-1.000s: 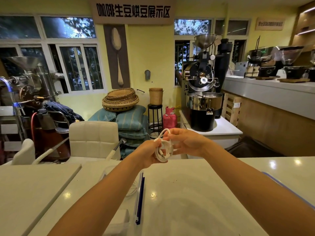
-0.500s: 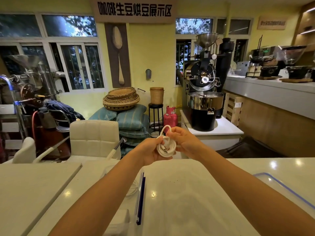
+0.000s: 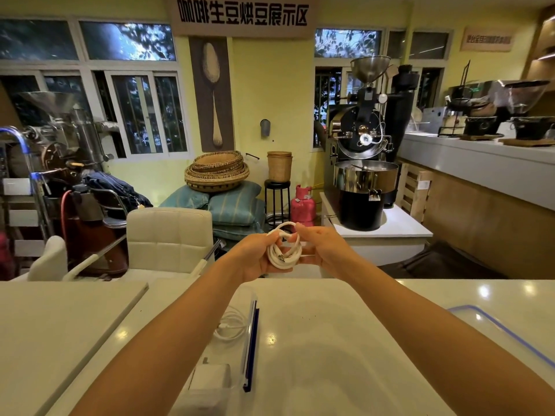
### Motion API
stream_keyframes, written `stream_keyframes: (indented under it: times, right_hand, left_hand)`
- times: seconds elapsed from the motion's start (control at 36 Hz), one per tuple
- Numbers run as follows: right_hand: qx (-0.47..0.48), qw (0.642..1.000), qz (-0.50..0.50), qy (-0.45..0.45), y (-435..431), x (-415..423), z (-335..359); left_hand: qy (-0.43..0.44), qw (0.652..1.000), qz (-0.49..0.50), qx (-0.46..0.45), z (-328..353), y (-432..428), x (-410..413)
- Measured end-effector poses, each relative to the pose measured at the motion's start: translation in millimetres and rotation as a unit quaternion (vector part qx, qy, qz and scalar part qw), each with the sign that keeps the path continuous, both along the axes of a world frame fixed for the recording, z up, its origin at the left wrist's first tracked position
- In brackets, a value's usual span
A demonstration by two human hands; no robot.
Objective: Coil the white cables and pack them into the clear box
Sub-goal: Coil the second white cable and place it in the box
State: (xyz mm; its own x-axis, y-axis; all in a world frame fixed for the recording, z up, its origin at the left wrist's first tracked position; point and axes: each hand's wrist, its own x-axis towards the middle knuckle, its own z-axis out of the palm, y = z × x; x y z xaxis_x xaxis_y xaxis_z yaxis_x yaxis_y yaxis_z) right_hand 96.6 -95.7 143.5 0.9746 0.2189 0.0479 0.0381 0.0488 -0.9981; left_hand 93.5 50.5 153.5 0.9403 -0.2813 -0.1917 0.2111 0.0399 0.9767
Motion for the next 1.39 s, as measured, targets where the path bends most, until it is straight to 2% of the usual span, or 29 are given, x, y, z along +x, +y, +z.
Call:
stream_keyframes:
  times: [0.36,0.67,0.75,0.92,1.25,1.39]
  right_hand:
    - [0.040,0.999,0.013,0.005,32,5,-7]
    - [-0.017,0.999,0.032,0.010,67,5,-9]
    - [-0.056,0.998,0.038,0.009,76,6,-12]
    - [-0.110,0.992,0.062,-0.010,88,4,-18]
    - [-0.124,0.986,0.109,0.019,106,2,-29]
    - [-0.170,0.977,0.128,0.034,108,3,-35]
  left_hand:
    - [-0.021,0.999,0.020,0.032,-2,34,-1]
    - [-0.022,0.998,0.030,0.056,-7,64,-7]
    - [-0.025,0.994,0.031,0.102,-8,72,-9]
    - [-0.033,0.965,-0.001,0.261,-13,86,-14]
    - [-0.081,0.902,-0.013,0.423,-32,105,-12]
    - [-0.122,0.885,-0.040,0.448,-46,113,-6]
